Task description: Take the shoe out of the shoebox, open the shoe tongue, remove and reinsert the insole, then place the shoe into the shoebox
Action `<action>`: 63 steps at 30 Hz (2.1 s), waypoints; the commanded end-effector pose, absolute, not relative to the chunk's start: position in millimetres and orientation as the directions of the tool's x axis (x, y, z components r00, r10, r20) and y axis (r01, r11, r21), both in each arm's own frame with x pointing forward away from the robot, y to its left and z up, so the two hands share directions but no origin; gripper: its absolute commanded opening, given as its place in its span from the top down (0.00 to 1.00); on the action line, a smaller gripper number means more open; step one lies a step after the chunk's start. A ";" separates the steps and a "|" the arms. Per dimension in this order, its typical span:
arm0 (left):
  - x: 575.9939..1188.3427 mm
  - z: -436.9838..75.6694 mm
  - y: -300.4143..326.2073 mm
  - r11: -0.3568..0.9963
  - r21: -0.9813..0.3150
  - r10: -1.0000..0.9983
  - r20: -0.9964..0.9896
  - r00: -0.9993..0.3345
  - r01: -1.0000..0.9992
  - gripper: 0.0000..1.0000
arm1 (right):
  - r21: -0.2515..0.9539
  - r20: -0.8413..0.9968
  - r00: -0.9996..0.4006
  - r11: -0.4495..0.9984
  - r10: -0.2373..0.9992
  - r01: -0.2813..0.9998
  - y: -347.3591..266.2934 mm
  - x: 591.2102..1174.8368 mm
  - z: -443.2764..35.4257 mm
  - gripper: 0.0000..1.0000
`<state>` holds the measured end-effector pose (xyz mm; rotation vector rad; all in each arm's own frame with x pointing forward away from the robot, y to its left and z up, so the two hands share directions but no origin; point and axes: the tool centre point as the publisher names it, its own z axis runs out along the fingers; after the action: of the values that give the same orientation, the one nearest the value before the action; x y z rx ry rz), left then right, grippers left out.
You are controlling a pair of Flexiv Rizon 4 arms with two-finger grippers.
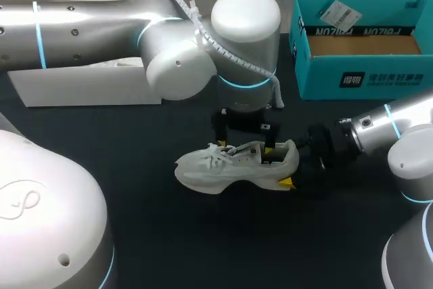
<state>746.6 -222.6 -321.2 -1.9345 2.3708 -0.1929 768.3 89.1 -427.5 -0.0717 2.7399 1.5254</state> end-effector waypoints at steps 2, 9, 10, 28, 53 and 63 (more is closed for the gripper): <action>751.8 -328.7 -233.9 0.182 -0.136 -0.983 -0.005 -0.183 -0.974 0.00 | 0.849 -0.028 -0.999 0.527 -0.036 -0.043 89.1 768.2 -427.8 1.00; 755.1 -328.6 -235.2 0.186 -0.162 -0.980 -0.094 -0.173 -0.969 0.00 | 0.849 -0.028 -0.999 0.527 -0.036 -0.043 89.1 768.2 -427.8 1.00; 755.0 -329.0 -235.3 0.187 -0.160 -0.981 -0.091 -0.174 -0.969 0.00 | 0.849 -0.028 -0.999 0.527 -0.036 -0.043 89.1 768.2 -427.8 1.00; 753.2 -347.9 -220.6 0.137 -0.179 -0.973 -0.206 -0.099 -0.974 0.00 | 0.849 -0.028 -0.999 0.527 -0.036 -0.043 89.1 768.2 -427.8 1.00; 729.9 -324.2 -181.2 0.021 -0.049 -0.998 -0.063 -0.018 -0.999 1.00 | 0.849 -0.028 -0.999 0.527 -0.036 -0.043 89.1 768.2 -427.8 1.00; 736.6 -302.4 -160.1 -0.022 -0.021 -0.998 0.066 0.021 -1.000 1.00 | 0.849 -0.028 -0.999 0.527 -0.036 -0.043 89.1 768.2 -427.8 1.00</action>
<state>738.0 -176.0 -312.4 -2.2014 2.1578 0.0559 768.4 89.2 -427.3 -0.0718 2.7397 1.5256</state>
